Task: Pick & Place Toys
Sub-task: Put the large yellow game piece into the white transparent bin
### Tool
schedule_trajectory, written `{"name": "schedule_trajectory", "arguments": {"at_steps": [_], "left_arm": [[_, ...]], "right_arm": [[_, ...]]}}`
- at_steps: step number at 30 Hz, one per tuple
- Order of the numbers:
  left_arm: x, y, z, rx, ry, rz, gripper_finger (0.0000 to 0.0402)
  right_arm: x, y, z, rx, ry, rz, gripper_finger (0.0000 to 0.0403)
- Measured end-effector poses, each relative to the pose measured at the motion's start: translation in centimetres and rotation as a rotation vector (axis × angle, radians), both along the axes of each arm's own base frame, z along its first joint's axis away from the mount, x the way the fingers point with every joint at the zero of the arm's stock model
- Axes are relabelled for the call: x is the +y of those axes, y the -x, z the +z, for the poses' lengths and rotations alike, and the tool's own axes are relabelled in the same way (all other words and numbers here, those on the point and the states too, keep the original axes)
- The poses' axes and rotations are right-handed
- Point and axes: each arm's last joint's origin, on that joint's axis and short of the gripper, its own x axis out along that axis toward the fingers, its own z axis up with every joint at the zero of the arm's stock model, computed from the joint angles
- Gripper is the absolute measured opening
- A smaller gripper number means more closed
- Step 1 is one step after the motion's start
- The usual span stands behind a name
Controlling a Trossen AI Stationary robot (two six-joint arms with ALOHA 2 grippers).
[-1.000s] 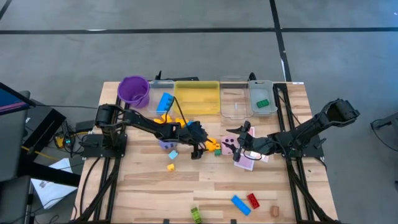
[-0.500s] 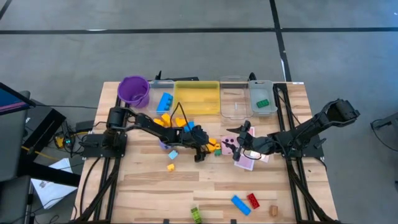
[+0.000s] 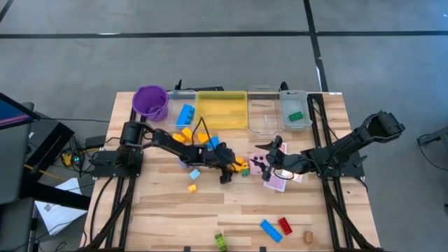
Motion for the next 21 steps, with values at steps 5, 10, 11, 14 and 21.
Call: {"name": "schedule_trajectory", "arguments": {"at_steps": [5,10,11,14,21], "left_arm": [[-0.2,0.4,2.7,-0.048,0.013,-0.01,0.0279],[0.4,2.1,8.2,-0.071,-0.123,0.062,0.0279],[0.6,2.8,9.2,-0.063,-0.162,0.089,0.0279],[1.3,4.7,13.0,-0.099,-0.23,0.187,0.0279],[3.6,9.2,17.9,-0.095,-0.344,0.412,0.0279]], "right_arm": [[0.0,0.0,0.0,-0.003,-0.005,-0.001,0.0282],[0.0,0.0,0.0,-0.004,-0.006,-0.002,0.0282],[0.0,0.0,0.0,-0.005,-0.009,-0.003,0.0282],[0.0,0.0,0.0,-0.006,-0.011,-0.004,0.0282],[0.0,0.0,0.1,-0.017,-0.017,-0.005,0.0282]]}}
